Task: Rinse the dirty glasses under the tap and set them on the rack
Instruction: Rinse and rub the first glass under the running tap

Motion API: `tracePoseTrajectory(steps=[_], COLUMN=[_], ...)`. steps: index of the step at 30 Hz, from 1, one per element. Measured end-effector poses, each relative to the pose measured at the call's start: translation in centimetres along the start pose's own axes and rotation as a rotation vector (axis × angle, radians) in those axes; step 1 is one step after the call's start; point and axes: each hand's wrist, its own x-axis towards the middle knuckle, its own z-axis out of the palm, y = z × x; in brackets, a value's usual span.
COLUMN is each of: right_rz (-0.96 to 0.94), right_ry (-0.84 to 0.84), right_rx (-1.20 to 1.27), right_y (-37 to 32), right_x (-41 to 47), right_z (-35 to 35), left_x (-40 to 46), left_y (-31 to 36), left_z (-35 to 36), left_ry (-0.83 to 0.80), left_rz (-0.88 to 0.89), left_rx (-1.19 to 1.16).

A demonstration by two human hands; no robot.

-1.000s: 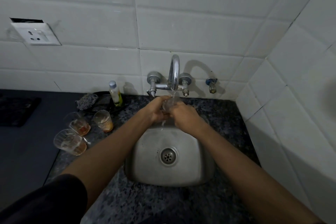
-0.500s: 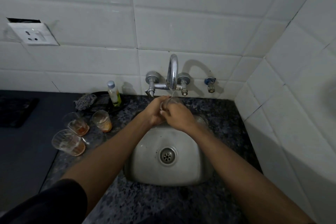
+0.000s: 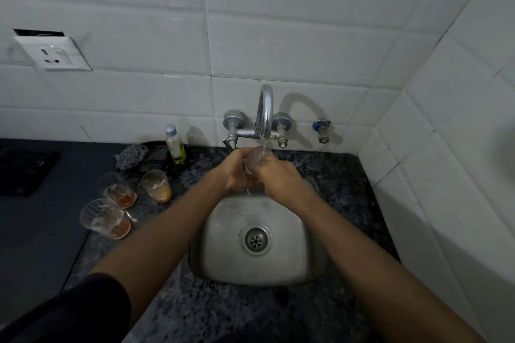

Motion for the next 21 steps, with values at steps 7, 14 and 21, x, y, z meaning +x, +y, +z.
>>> tracePoseTrajectory(steps=[7,14,21], right_rz=[0.056,-0.112,0.016], right_ry=[0.016,0.069,0.102], right_rx=[0.208,-0.012,0.361], right_y=[-0.2,1.2,-0.2], right_x=[0.2,-0.6,0.1], right_z=[0.8,0.9,1.2], left_x=[0.1,-0.2,0.1], left_y=[-0.3,0.2,-0.3], left_z=[0.3,0.1,0.0], left_ry=[-0.019,0.021,-0.054], left_rz=[0.032,0.028,0.043], left_rx=[0.010,0.059,-0.062])
